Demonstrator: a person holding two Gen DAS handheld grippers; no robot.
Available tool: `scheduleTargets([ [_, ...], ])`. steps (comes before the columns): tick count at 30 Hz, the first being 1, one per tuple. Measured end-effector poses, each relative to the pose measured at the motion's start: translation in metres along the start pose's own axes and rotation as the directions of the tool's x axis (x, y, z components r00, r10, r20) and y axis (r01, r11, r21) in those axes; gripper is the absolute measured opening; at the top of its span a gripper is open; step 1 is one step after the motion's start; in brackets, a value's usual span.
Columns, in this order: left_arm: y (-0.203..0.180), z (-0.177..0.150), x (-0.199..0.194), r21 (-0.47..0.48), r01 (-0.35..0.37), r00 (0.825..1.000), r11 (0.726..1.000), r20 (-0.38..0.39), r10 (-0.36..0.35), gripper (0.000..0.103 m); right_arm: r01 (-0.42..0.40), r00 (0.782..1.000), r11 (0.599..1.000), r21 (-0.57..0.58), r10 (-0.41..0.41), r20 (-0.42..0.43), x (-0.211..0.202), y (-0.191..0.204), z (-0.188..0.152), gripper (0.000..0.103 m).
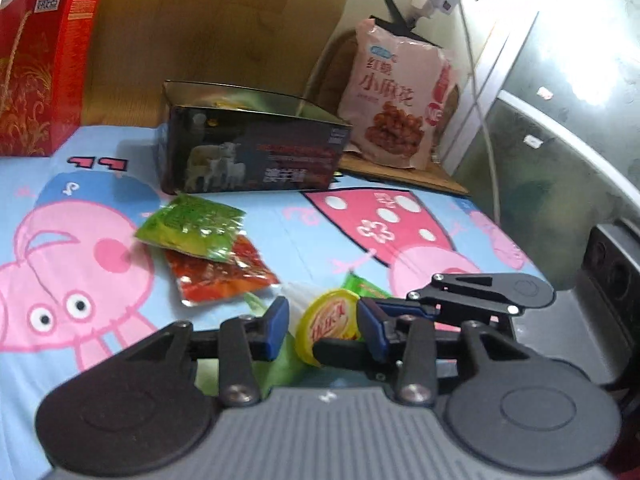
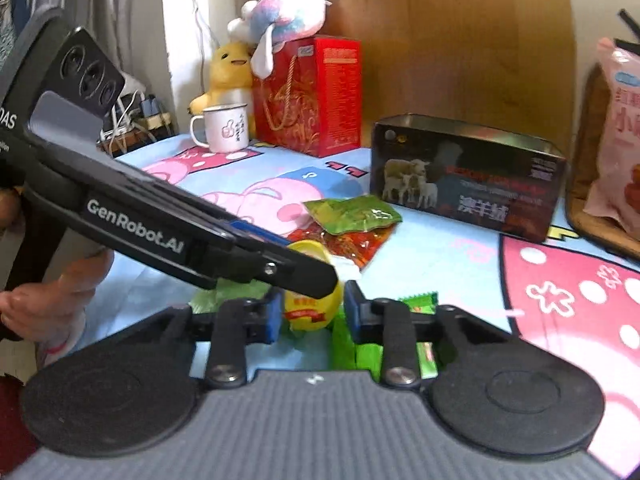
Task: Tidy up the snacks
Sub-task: 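Grasp the yellow-lidded jelly cup with the left tool, then carry the jelly cup into the black tin and release it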
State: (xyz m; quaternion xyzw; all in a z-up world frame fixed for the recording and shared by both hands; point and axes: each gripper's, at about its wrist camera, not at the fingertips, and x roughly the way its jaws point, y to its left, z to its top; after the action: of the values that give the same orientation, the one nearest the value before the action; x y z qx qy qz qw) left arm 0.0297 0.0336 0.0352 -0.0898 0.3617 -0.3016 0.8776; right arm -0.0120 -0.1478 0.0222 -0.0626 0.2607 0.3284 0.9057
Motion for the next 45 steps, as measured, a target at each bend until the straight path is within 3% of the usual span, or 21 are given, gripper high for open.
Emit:
scheduleTargets([
  [5, -0.021, 0.011, -0.004, 0.046, 0.057, 0.997, 0.997, 0.052, -0.059, 0.038, 0.086, 0.991, 0.996, 0.014, -0.086, 0.099, -0.024, 0.005, 0.0, 0.031],
  [9, -0.046, 0.02, 0.013, 0.099, 0.097, 0.994, 0.99, 0.045, -0.102, 0.038, 0.209, 0.969, 0.978, -0.007, -0.206, 0.139, -0.043, 0.005, -0.004, 0.031],
  [14, -0.071, 0.021, 0.055, 0.12, 0.148, 0.989, 0.982, -0.021, -0.147, 0.038, 0.306, 0.944, 0.95, 0.059, -0.311, 0.11, -0.056, -0.018, -0.017, 0.031],
  [19, -0.087, 0.012, 0.087, 0.138, 0.16, 0.984, 0.977, -0.106, -0.146, 0.039, 0.364, 0.929, 0.929, 0.065, -0.367, 0.035, -0.057, -0.031, -0.035, 0.034],
  [24, -0.096, 0.005, 0.088, 0.211, 0.134, 0.986, 0.968, -0.121, -0.11, 0.043, 0.328, 0.944, 0.943, 0.06, -0.329, 0.021, -0.06, -0.034, -0.044, 0.046],
  [29, -0.092, 0.004, 0.098, 0.199, 0.14, 0.982, 0.97, -0.155, -0.11, 0.041, 0.288, 0.958, 0.954, 0.082, -0.286, -0.036, -0.051, -0.04, -0.047, 0.047],
  [31, -0.092, 0.006, 0.097, 0.204, 0.128, 0.984, 0.971, -0.148, -0.099, 0.039, 0.289, 0.957, 0.951, 0.107, -0.287, -0.031, -0.051, -0.044, -0.046, 0.037],
  [32, -0.091, 0.008, 0.096, 0.2, 0.122, 0.986, 0.972, -0.14, -0.095, 0.039, 0.294, 0.956, 0.948, 0.12, -0.293, -0.025, -0.051, -0.046, -0.045, 0.037],
  [39, -0.07, 0.05, 0.072, 0.205, 0.032, 0.999, 0.978, 0.025, -0.038, 0.041, 0.306, 0.946, 0.951, 0.041, -0.308, 0.101, -0.033, -0.043, -0.002, 0.035],
  [45, -0.028, 0.108, 0.066, 0.141, -0.09, 0.988, 0.986, 0.138, 0.071, 0.043, 0.249, 0.952, 0.969, -0.008, -0.243, 0.186, 0.016, -0.065, 0.056, 0.035],
])
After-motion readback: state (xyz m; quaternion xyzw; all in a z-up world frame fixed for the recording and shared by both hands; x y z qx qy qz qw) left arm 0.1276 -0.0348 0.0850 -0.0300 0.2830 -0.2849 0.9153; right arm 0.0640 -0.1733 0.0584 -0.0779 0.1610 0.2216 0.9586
